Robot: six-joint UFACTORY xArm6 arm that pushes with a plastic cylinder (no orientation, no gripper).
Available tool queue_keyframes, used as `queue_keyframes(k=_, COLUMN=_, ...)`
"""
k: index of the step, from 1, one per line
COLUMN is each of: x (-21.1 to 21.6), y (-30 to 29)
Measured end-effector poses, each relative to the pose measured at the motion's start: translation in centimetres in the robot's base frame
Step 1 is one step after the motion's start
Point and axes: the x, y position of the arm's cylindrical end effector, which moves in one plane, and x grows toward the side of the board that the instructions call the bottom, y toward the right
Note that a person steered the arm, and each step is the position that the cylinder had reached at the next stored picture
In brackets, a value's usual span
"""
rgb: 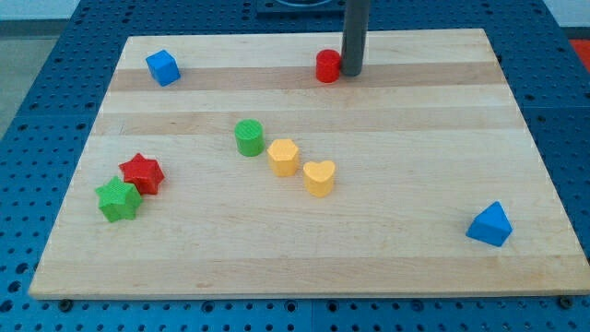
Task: Push the yellow heart towards the top right
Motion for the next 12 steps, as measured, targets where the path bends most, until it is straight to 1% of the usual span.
queue_keyframes(k=2, x=0.0, y=-3.7)
queue_keyframes(k=3, x=0.7, y=-1.6)
queue_keyframes(k=4, x=1.4, y=-1.0)
queue_keyframes(k=5, x=6.3, y=-0.5)
queue_keyframes(k=6, x=15.9, y=0.1)
queue_keyframes(k=7, x=16.2, y=0.1)
queue_keyframes(k=8, x=23.4, y=0.1)
queue_keyframes(k=9, x=24.5, y=-0.2)
queue_keyframes(k=10, x=30.3, y=-3.0)
queue_keyframes(k=12, x=29.4, y=-5.7)
